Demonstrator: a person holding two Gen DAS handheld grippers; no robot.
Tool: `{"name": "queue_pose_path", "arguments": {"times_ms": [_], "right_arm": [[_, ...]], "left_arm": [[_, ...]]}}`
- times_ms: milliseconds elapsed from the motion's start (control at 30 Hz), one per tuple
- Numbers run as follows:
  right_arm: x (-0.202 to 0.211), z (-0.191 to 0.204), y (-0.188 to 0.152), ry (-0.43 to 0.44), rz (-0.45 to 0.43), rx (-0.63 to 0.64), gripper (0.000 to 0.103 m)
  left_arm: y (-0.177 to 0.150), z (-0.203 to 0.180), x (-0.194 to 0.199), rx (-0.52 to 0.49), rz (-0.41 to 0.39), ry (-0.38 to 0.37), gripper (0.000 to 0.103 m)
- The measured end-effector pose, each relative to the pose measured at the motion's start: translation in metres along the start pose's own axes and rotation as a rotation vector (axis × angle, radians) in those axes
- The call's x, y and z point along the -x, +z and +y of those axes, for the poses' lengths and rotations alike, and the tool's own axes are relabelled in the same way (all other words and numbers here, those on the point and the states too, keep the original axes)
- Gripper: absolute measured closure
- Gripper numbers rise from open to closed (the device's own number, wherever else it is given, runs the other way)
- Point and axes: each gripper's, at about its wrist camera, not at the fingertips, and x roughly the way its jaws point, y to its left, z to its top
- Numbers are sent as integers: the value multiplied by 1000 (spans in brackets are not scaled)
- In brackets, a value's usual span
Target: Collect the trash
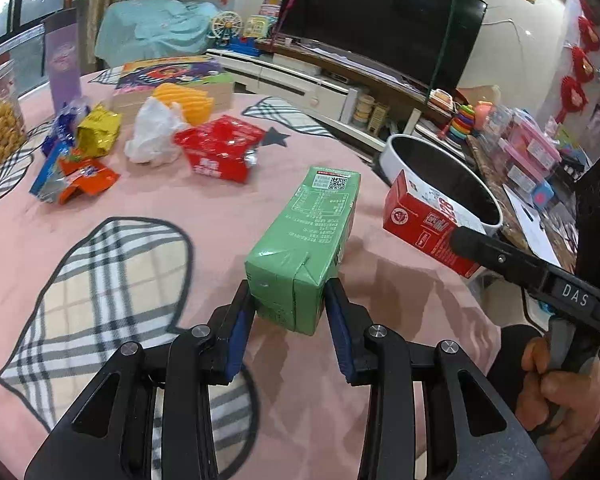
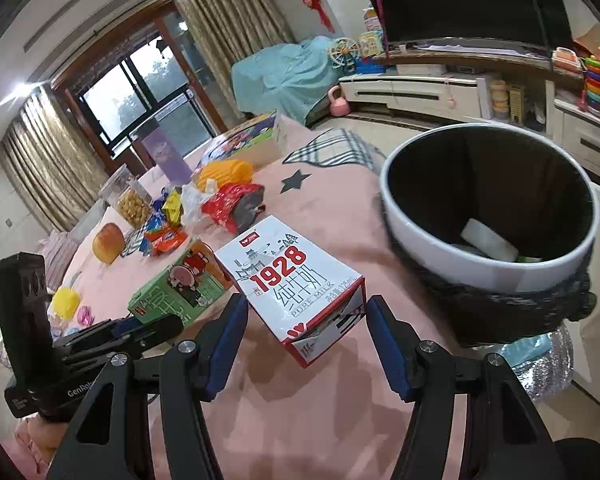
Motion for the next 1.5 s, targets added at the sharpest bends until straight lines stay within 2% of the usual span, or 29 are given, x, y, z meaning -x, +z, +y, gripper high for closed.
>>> {"name": "queue_pose_path", "arguments": {"times_ms": [267,400,433,600,633,700,767,833,1100,1133,1200,1300,1500], "right_arm": [[13,-19,2,-15,-28,-30,41],[10,-22,-2,-11,-7,-31,43],[8,-23,-4,-8,2,-30,63],[-10,-25,-13,7,85,-9,60],[-13,-25,-14,11,96,2,57],[-15,-22,-16,20,105,22,46],[-16,-18,-14,24,100,72,29],[-17,-14,-11,8,99,140,24],[-42,-3,4,34,176,361,25],[-45,-2,4,37,185,374,37],[-48,-2,2,28,205,369,40],[-40,-4,-3,29,186,326,45],[-12,-16,-3,14,99,187,47]], "left_arm": [[6,-19,-6,-29,2,-13,68],[5,-20,-9,-29,10,-10,68],[5,-19,-10,-27,12,-8,68],[2,-12,-10,-10,20,4,68],[1,-10,-10,-8,21,6,68],[0,-7,-10,-2,24,11,68],[0,-3,-9,4,26,14,68],[-1,-1,-9,11,26,15,68],[-2,5,-8,25,27,27,68],[-2,6,-8,28,27,28,68],[-1,7,-7,32,27,28,68],[1,5,-8,29,27,24,68],[7,-10,-9,2,20,-2,68]]}}
